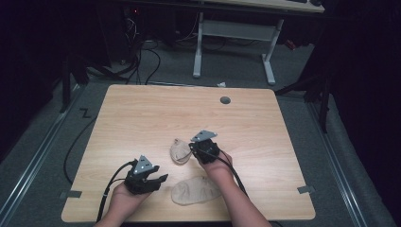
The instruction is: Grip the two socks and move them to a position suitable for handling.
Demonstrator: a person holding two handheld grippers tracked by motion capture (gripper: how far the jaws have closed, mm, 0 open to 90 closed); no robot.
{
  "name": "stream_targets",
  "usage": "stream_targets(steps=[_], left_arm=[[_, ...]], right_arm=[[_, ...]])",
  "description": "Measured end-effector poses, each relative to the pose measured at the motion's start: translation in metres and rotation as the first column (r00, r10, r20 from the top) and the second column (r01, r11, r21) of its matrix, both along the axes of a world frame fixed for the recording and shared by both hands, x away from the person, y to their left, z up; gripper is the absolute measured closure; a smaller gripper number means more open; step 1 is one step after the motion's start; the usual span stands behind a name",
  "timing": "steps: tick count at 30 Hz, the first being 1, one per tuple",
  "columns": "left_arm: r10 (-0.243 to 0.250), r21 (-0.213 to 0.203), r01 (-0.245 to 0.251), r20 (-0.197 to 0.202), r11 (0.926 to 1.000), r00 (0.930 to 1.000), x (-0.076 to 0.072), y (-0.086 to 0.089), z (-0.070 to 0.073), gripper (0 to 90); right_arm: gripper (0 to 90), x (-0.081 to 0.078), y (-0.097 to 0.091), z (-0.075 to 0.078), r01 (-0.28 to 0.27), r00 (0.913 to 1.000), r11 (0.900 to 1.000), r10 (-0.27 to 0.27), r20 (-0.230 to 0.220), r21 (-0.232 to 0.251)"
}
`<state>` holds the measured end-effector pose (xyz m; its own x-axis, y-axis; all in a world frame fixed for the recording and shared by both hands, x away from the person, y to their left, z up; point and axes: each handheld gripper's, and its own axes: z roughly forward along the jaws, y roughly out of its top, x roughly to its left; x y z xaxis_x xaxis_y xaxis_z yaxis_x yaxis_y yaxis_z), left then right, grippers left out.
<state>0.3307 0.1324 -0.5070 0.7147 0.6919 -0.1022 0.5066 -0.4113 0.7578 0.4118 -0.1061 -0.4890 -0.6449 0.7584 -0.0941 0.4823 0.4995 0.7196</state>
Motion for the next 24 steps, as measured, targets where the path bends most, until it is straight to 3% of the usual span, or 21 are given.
stream_targets(steps=[4, 7, 12, 14, 15, 16, 18, 24], left_arm=[[-0.003, -0.007, 0.003, 0.001, 1.0, 1.0, -0.002, 0.002, 0.0, 49.7], [-0.01, -0.003, 0.01, 0.008, 0.9999, 0.9999, -0.003, 0.003, 0.001, 49.6], [-0.008, -0.006, 0.008, -0.001, 1.0, 1.0, -0.001, 0.002, -0.001, 49.1], [-0.014, 0.002, 0.014, -0.002, 0.9999, 0.9999, 0.0, 0.0, -0.002, 49.0], [-0.016, 0.006, 0.017, -0.005, 0.9998, 0.9999, 0.0, -0.001, -0.002, 49.0], [-0.019, 0.008, 0.019, -0.004, 0.9998, 0.9998, 0.0, -0.002, -0.002, 48.9], [-0.023, 0.013, 0.023, -0.003, 0.9997, 0.9997, -0.001, -0.004, -0.002, 48.8], [-0.029, 0.014, 0.029, 0.0, 0.9995, 0.9996, -0.001, -0.008, -0.003, 48.7]], right_arm=[[88.6, 0.019, 0.018, -0.018, -0.011, 0.9982, 0.9941, 0.004, -0.06, -0.108], [88.6, 0.018, 0.015, -0.023, -0.015, 0.9972, 0.9916, 0.006, -0.075, -0.129], [88.6, 0.001, 0.001, -0.026, -0.017, 0.9964, 0.9936, 0.007, -0.084, -0.112], [88.5, -0.016, -0.011, -0.026, -0.015, 0.9968, 0.9933, 0.006, -0.079, -0.114], [88.5, -0.016, -0.011, -0.026, -0.015, 0.9968, 0.9933, 0.006, -0.079, -0.114], [88.3, -0.029, -0.021, -0.026, -0.016, 0.9973, 0.9929, 0.007, -0.073, -0.118], [88.0, -0.035, -0.026, -0.026, -0.015, 0.9974, 0.9933, 0.007, -0.072, -0.115], [77.5, -0.055, -0.054, -0.023, 0.049, 0.9957, 0.9968, -0.054, -0.076, -0.062]])
